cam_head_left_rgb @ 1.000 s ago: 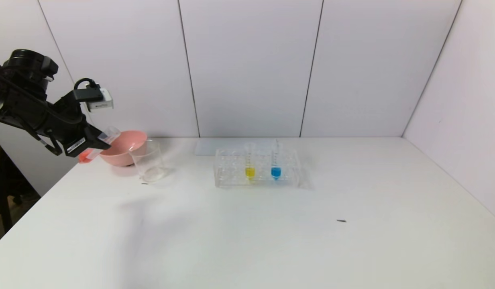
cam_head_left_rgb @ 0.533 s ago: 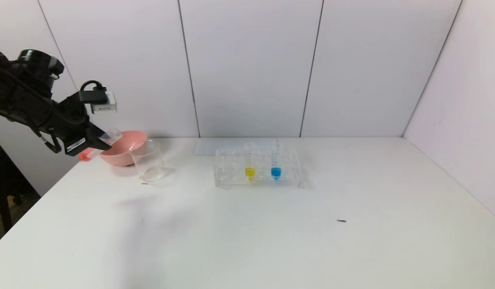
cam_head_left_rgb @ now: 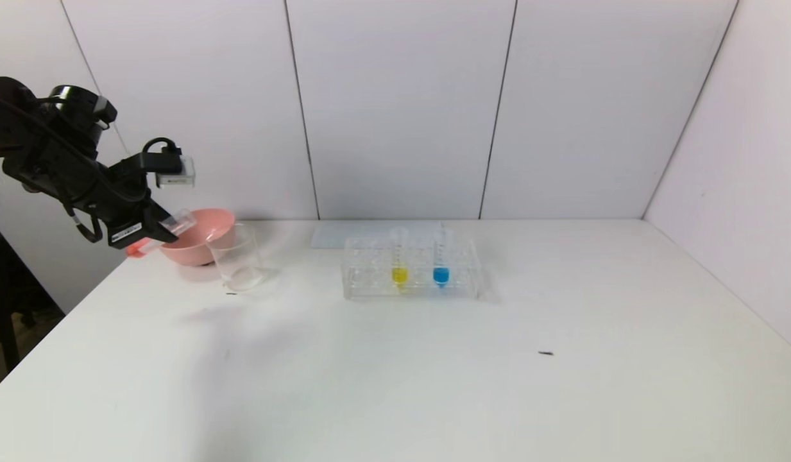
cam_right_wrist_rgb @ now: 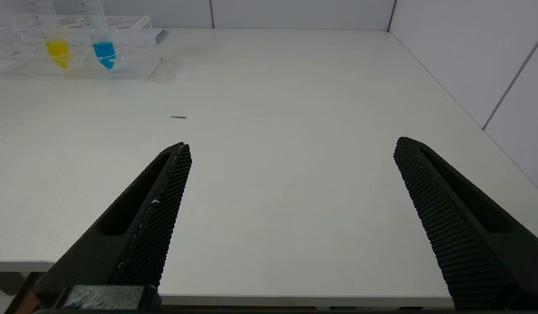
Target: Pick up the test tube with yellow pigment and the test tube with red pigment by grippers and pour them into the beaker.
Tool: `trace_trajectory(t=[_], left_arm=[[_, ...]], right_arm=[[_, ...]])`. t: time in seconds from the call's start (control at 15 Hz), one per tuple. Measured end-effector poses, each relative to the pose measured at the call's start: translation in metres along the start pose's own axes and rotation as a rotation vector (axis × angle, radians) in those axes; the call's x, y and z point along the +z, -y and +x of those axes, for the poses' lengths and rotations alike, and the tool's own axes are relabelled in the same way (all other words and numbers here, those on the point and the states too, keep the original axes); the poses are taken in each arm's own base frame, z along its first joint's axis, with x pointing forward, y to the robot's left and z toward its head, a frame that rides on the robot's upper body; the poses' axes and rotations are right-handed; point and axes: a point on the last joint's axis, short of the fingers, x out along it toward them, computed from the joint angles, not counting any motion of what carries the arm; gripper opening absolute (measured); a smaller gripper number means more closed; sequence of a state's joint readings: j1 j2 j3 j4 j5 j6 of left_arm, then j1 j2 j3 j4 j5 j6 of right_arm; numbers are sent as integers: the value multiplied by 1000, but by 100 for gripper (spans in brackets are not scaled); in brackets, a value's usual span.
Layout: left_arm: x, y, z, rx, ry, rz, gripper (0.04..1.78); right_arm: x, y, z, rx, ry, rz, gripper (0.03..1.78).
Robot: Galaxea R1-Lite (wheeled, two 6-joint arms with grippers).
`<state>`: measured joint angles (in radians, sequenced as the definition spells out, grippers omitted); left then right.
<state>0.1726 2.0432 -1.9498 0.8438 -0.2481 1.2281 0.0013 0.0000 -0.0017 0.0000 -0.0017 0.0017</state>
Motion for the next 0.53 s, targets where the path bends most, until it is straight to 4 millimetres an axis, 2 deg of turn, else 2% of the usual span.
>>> trace_trajectory(t=[0.53], left_arm=[[14,1,11,10,-63,47,45]], right_arm=[[0,0,0,0,0,0,170]])
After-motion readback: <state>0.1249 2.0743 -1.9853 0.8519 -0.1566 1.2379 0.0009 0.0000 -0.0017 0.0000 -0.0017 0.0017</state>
